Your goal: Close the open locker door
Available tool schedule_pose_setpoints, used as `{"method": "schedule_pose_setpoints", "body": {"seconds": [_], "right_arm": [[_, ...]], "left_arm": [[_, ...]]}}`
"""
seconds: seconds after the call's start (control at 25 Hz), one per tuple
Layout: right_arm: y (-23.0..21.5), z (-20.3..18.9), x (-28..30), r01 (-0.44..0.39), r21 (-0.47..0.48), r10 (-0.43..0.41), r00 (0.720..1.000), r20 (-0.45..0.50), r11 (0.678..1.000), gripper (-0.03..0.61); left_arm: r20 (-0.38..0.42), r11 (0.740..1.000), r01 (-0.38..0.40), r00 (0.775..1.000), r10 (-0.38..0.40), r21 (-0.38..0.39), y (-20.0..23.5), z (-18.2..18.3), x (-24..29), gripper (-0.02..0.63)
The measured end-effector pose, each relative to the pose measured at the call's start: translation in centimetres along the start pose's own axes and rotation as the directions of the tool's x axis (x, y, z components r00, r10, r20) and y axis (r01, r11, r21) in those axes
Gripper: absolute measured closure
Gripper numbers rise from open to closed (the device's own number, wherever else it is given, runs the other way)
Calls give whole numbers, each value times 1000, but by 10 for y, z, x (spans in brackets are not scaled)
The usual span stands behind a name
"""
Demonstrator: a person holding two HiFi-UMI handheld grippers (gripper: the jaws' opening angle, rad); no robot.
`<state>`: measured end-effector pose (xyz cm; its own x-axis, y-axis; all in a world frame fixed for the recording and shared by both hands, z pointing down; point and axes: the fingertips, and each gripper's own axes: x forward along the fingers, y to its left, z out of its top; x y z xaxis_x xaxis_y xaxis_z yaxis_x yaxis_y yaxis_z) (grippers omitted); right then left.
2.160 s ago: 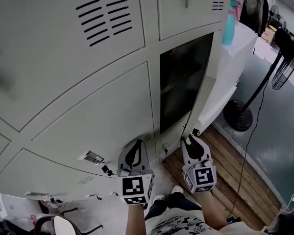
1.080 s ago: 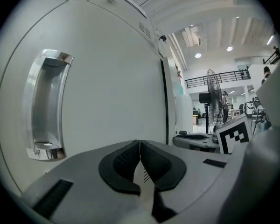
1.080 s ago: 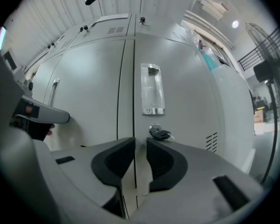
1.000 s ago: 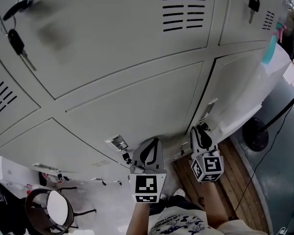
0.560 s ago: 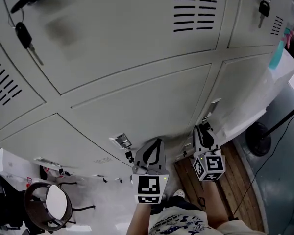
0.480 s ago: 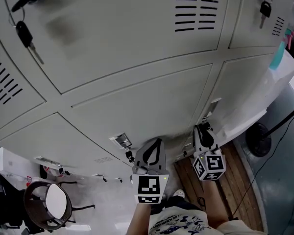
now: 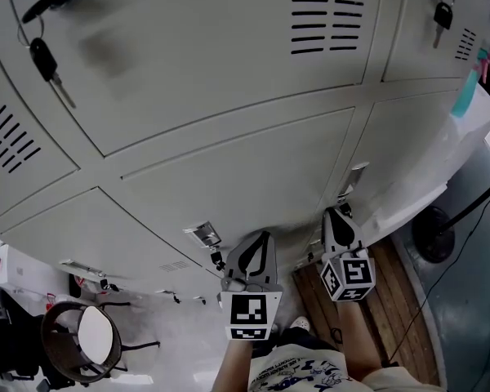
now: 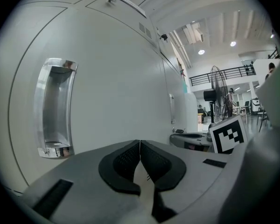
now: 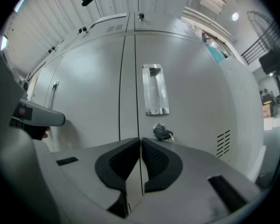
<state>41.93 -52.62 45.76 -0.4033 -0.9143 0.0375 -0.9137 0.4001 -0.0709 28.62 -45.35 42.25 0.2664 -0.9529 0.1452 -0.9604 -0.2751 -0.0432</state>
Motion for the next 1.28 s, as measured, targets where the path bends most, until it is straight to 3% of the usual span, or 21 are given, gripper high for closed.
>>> {"method": "schedule_pose_setpoints", "body": {"seconds": [0.32,0.92,1.28], "right_arm": [[4,17,-25,19,-1,-19,999,34,1000,569],[-34,50,-95,223,-21,-221,971,88,974,583],[-44,51,-119,298,-20,-295,951,93,954,583]], "left_arm": [[14,999,48,999,-48,12,-11,6,5,606],[62,976,216,974,-218,36,-53,25,14,606],[77,965,259,962,-262,43,-65,30,15,606]]}}
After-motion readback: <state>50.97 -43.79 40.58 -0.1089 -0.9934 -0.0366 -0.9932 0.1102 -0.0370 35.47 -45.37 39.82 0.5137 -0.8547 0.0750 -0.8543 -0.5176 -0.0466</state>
